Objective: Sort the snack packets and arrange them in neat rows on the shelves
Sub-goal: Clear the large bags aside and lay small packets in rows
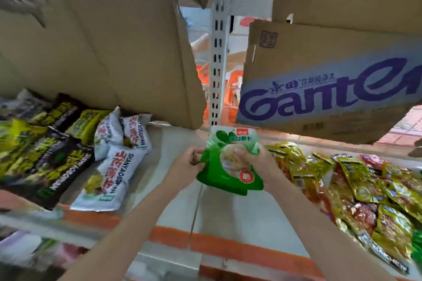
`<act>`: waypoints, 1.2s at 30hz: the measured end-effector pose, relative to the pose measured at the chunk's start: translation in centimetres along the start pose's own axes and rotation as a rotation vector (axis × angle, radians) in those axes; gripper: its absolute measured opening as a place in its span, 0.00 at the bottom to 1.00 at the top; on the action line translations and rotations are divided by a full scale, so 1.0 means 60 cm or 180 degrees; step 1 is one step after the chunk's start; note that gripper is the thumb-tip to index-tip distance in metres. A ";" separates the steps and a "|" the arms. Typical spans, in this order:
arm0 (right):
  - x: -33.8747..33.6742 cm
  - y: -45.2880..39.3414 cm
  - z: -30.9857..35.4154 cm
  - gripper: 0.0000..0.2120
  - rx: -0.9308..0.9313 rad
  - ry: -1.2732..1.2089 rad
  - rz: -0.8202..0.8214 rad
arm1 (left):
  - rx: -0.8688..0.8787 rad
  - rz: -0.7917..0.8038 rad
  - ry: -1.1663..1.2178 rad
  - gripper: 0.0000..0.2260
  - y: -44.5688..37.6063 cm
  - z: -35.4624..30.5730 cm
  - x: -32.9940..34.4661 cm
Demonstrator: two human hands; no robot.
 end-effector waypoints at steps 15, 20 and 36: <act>0.069 -0.028 0.043 0.29 -0.0658 0.2878 0.0732 | 0.1344 -0.0727 -0.2235 0.08 0.064 -0.028 -0.012; 0.011 0.029 0.067 0.23 -0.1231 0.3334 0.1021 | 0.1844 -0.0671 -0.3000 0.10 0.082 -0.099 0.059; -0.441 0.273 0.011 0.22 -0.0461 0.4471 0.0410 | 0.2928 0.0790 -0.3313 0.18 0.210 -0.225 0.539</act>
Point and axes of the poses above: each hand's wrist, its own y-axis away from the middle knuckle, its own x-axis out of the palm, z = x × y, the point moved 10 cm from there along -y, towards the middle knuckle, and after that the axes turned 14 degrees about -x, right-handed, at the moved point
